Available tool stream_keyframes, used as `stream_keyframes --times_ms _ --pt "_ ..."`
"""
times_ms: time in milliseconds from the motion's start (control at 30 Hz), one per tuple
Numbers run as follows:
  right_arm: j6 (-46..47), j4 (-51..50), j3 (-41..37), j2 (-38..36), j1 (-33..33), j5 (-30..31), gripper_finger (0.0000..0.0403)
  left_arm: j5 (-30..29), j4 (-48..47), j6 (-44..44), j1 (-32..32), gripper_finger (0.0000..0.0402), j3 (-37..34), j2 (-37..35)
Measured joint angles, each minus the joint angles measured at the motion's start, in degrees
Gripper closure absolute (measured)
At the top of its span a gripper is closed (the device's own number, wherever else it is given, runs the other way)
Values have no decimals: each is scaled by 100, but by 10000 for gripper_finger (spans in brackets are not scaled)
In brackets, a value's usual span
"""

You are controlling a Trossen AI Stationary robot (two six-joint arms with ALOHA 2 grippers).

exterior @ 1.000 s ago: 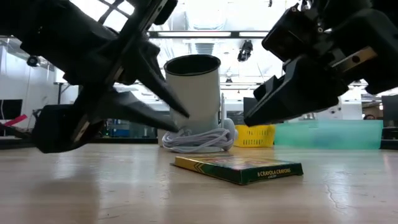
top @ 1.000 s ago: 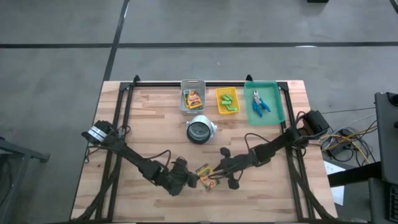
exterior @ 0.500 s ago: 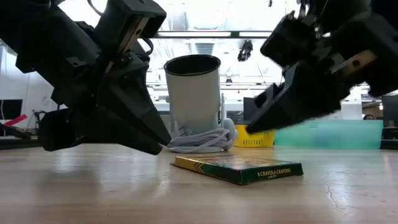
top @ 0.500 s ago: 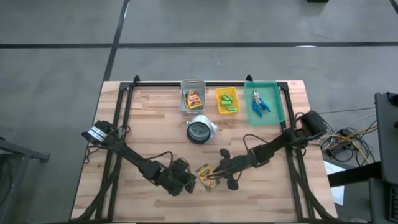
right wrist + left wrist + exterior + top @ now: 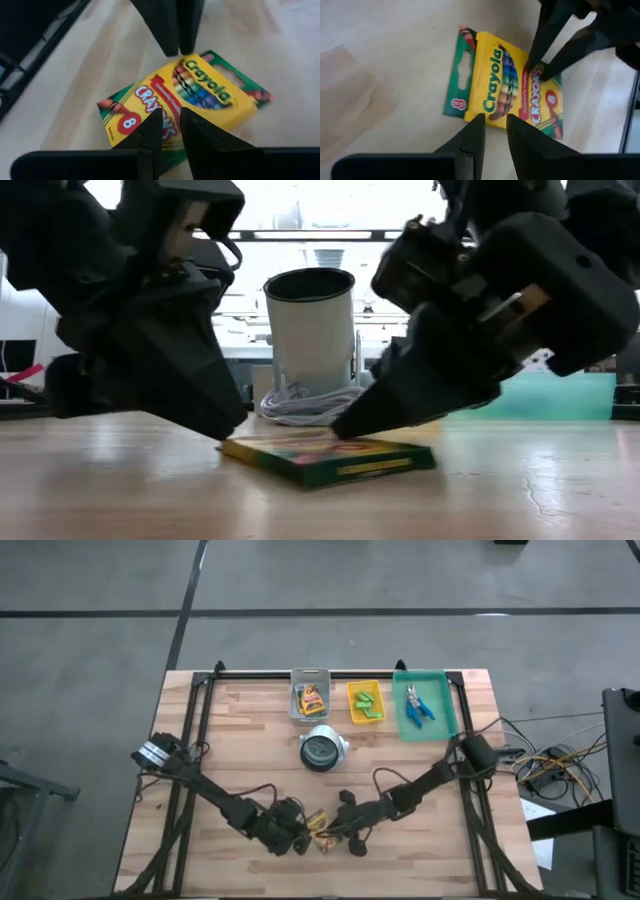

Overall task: Pick & Place School Supplies
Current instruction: Put the pack of crayon into the gray bin

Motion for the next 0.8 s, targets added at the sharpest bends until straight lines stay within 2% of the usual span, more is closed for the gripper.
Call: stream_keyframes --times_ms 200,400,600,800 --pt "8 10 540 375 9 -20 335 49 -265 -2 -46 319 -2 -71" --pt "6 -29 663 398 7 -36 335 124 -314 88 -67 319 3 -181" --pt "-7 -108 645 249 7 -43 335 3 -409 419 -70 319 3 -757" --pt "-232 -136 636 101 13 -235 335 -215 -379 281 -142 319 7 -1167"
